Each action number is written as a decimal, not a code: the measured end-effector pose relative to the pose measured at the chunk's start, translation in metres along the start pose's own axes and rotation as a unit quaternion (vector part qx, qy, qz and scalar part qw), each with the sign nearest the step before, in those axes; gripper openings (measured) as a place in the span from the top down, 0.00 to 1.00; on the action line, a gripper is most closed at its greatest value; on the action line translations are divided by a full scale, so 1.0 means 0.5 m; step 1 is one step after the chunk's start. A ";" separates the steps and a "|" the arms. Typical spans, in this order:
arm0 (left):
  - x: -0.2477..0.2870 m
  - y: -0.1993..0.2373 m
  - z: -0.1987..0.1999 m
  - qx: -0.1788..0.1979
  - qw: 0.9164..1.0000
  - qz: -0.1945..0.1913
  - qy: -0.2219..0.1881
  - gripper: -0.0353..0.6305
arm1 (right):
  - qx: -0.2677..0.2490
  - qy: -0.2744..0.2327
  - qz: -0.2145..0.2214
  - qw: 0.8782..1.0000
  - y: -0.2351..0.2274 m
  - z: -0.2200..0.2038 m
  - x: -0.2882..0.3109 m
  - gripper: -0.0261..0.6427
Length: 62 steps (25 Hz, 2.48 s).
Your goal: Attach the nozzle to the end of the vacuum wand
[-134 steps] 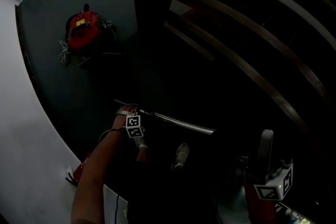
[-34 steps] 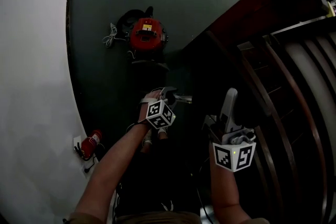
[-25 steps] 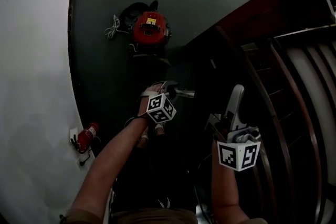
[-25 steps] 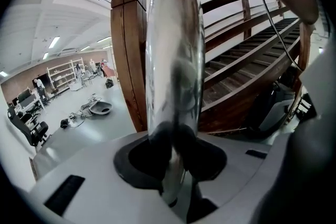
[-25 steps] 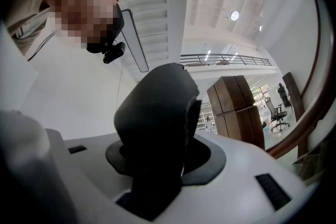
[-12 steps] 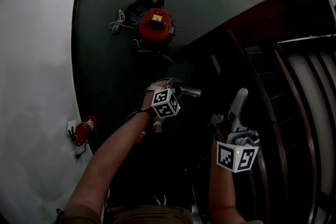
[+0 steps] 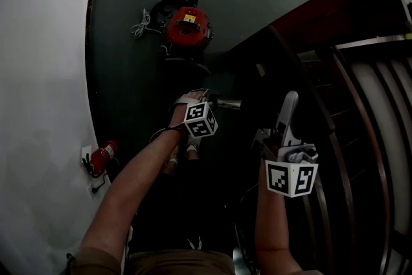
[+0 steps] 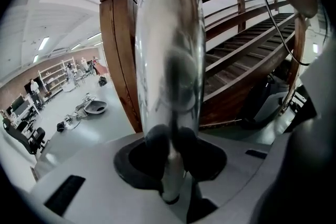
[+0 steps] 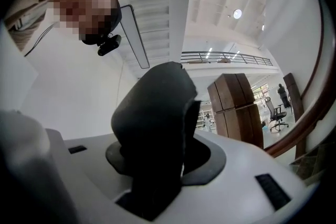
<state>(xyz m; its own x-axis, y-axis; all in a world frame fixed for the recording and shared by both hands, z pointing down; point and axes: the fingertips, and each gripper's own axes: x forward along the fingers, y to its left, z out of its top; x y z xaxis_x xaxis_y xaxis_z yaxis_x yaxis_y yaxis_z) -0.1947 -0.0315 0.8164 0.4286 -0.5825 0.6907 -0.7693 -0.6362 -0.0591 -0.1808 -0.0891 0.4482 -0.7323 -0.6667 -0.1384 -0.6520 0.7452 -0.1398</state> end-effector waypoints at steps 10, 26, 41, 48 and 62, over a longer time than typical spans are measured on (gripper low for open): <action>0.013 -0.014 0.005 -0.014 1.000 0.007 0.005 0.78 | -0.033 -0.019 0.004 0.999 0.006 0.000 -0.022 0.71; 0.046 -0.018 0.019 -0.011 1.000 0.020 0.013 0.79 | -0.004 -0.004 0.015 1.000 -0.042 -0.010 -0.040 0.71; 0.062 -0.031 0.009 0.013 0.998 0.025 0.048 0.79 | 0.007 -0.029 0.029 0.999 -0.052 -0.024 -0.067 0.71; 0.076 -0.054 0.017 0.012 0.999 0.015 0.042 0.80 | 0.024 -0.040 0.025 0.999 -0.074 -0.026 -0.124 0.71; 0.098 -0.056 0.032 0.039 0.998 -0.002 0.048 0.82 | 0.044 -0.040 0.043 0.997 -0.104 -0.037 -0.115 0.71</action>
<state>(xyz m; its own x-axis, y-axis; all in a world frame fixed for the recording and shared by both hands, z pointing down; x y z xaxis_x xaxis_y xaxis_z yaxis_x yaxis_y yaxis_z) -0.1445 -0.0504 0.8404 0.3805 -0.5314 0.7568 -0.7267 -0.6780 -0.1107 -0.1084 -0.0891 0.4817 -0.7644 -0.6023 -0.2301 -0.5659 0.7977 -0.2085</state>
